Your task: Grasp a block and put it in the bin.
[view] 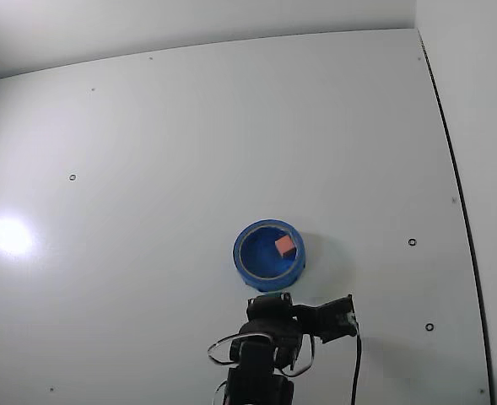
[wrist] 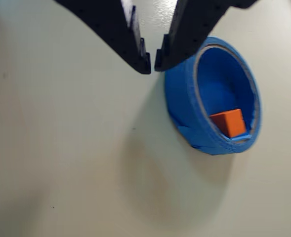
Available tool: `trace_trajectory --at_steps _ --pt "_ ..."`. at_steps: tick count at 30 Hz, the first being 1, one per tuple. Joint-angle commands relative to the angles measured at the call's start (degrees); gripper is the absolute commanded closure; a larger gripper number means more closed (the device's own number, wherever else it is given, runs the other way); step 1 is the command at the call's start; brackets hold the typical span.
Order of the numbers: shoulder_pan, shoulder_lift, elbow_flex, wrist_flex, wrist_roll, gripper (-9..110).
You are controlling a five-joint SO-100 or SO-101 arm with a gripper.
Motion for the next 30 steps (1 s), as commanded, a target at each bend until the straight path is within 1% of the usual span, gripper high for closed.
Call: trace_trajectory --at_steps 1,4,8,11,20,30 --pt "-3.16 0.35 2.2 -6.15 -4.31 101" --pt "-4.48 0.35 2.37 -5.8 -4.57 102" --pt "-5.45 0.35 2.29 -4.66 1.76 102" --pt "-5.54 0.18 2.29 -4.39 4.57 102" --pt "-5.54 0.35 2.29 -4.39 0.18 101" --pt "-5.54 0.35 2.29 -4.39 0.0 101"
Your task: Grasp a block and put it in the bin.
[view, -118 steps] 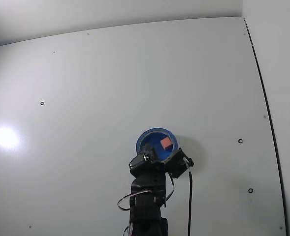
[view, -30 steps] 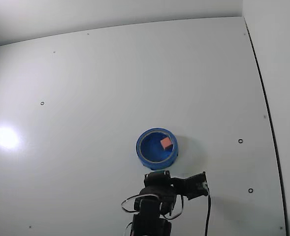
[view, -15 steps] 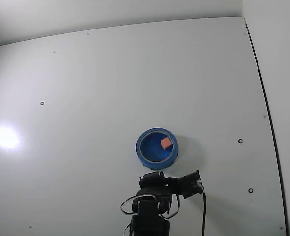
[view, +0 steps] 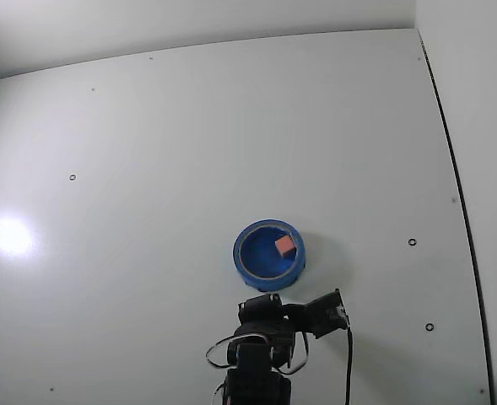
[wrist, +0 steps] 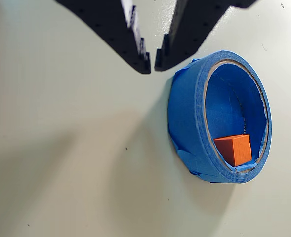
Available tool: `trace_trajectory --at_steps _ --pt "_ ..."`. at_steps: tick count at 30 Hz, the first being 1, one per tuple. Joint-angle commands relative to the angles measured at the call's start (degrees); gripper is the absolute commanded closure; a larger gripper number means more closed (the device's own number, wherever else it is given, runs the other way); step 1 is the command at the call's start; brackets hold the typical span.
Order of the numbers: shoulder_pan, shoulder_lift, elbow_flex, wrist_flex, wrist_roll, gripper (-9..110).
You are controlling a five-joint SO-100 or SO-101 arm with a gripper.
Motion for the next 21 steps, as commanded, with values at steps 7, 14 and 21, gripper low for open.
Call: trace_trajectory --at_steps 7,14,21 --pt "0.18 0.35 -0.97 -0.09 -0.53 101" --pt "0.44 0.35 -0.97 -0.09 -0.79 101" --pt "-0.18 0.35 -0.97 -0.09 -1.23 101"
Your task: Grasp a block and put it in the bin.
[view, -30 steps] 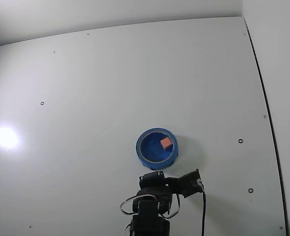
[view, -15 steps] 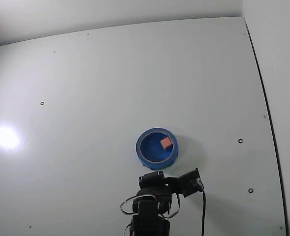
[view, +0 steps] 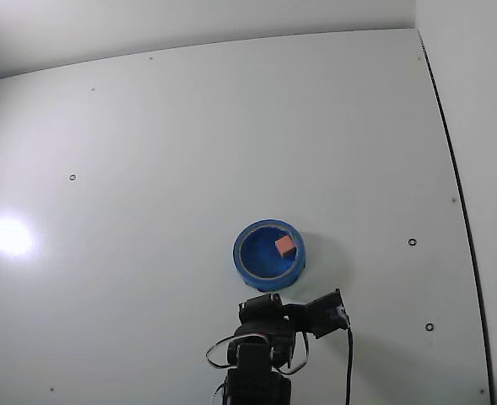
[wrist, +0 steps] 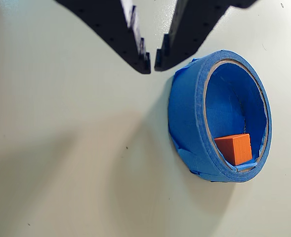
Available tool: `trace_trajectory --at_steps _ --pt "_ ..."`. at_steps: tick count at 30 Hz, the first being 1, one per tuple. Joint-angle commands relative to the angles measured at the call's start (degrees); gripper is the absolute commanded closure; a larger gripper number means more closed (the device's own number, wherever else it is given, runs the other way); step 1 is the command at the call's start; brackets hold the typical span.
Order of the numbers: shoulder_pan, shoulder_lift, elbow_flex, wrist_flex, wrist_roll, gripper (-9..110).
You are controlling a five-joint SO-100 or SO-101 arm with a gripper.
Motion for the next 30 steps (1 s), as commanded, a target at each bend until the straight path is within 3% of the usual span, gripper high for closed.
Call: trace_trajectory --at_steps 1,10,30 --pt "-0.7 0.35 -0.88 -0.35 -1.14 101" --pt "-7.29 0.35 -0.62 -0.7 -1.23 101" --pt "-7.47 0.35 -0.62 -0.7 -1.14 101"
